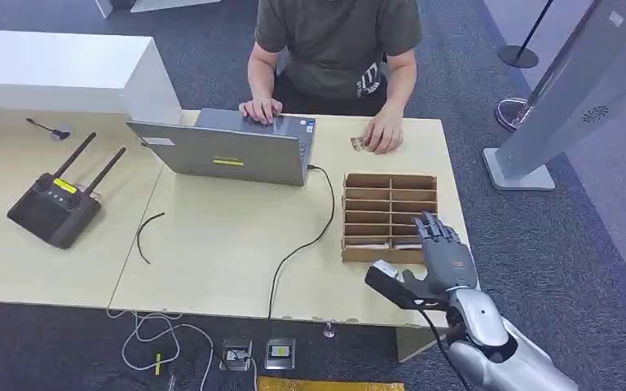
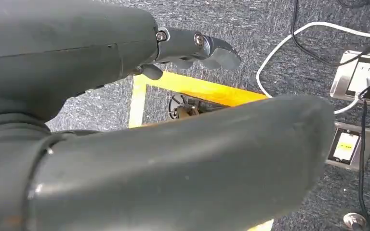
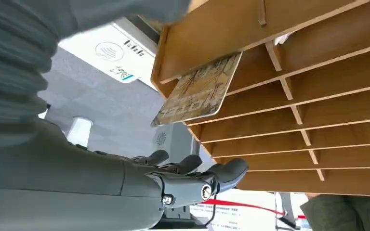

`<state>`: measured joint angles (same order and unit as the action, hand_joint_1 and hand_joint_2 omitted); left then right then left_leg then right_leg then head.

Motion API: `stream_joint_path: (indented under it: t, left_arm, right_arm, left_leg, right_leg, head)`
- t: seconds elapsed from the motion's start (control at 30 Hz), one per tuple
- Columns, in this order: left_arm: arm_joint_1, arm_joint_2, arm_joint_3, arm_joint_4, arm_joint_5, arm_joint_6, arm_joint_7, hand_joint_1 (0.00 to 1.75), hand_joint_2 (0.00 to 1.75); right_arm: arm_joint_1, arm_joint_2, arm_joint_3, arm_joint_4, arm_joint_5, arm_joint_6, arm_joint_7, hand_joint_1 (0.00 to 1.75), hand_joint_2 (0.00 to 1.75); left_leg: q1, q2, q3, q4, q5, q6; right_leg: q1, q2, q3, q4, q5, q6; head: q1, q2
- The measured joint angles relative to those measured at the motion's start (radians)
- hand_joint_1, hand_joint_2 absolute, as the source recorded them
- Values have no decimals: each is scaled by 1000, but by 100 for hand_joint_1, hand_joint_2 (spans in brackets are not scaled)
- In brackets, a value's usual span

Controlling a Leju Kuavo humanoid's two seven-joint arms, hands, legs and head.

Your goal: Pass the card to the sensor for recognition and then transmit it.

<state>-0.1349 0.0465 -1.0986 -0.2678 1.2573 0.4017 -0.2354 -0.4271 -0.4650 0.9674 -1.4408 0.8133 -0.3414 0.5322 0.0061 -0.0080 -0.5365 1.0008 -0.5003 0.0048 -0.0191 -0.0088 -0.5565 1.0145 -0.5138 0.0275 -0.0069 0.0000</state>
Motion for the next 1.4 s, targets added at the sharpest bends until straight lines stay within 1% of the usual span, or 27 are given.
stream_joint_path:
  t: [0.43, 0.67, 0.87, 1.23, 1.3, 1.4]
  left_arm:
    - [-2, 0, -7, 0, 0, -1, 8, 0, 0]
    - [-2, 0, -7, 0, 0, -1, 18, 0, 0]
    - [-1, 0, -8, 0, 0, 0, 38, 0, 0]
    - [-2, 1, -16, 1, 0, 2, 39, 0, 0]
    - [-4, 1, -17, 1, 0, -1, 39, 0, 0]
    - [-8, 1, -21, 1, 0, -4, 39, 0, 0]
  right_arm:
    - [-5, 8, -1, 6, -21, -1, -30, 175, 175]
    - [-5, 14, -1, 6, -25, -2, -33, 175, 175]
    - [-5, 23, 1, 13, -42, -18, -45, 175, 175]
    - [-5, 35, 2, 32, -51, -27, -45, 175, 175]
    - [-5, 39, 4, 37, -45, -30, -46, 175, 175]
    - [-5, 43, 6, 43, 6, -49, -44, 175, 175]
  left_leg:
    - [0, 0, 0, 0, 0, 0]
    - [0, 0, 0, 0, 0, 0]
    - [0, 0, 0, 0, 0, 0]
    - [0, 0, 0, 0, 0, 0]
    - [0, 0, 0, 0, 0, 0]
    - [0, 0, 0, 0, 0, 0]
  right_leg:
    - [0, 0, 0, 0, 0, 0]
    - [0, 0, 0, 0, 0, 0]
    - [0, 0, 0, 0, 0, 0]
    - [0, 0, 0, 0, 0, 0]
    - [0, 0, 0, 0, 0, 0]
    - [0, 0, 0, 0, 0, 0]
  head:
    - [0, 0]
    - [0, 0]
    - [0, 0]
    - [0, 0]
    - [0, 0]
    - [0, 0]
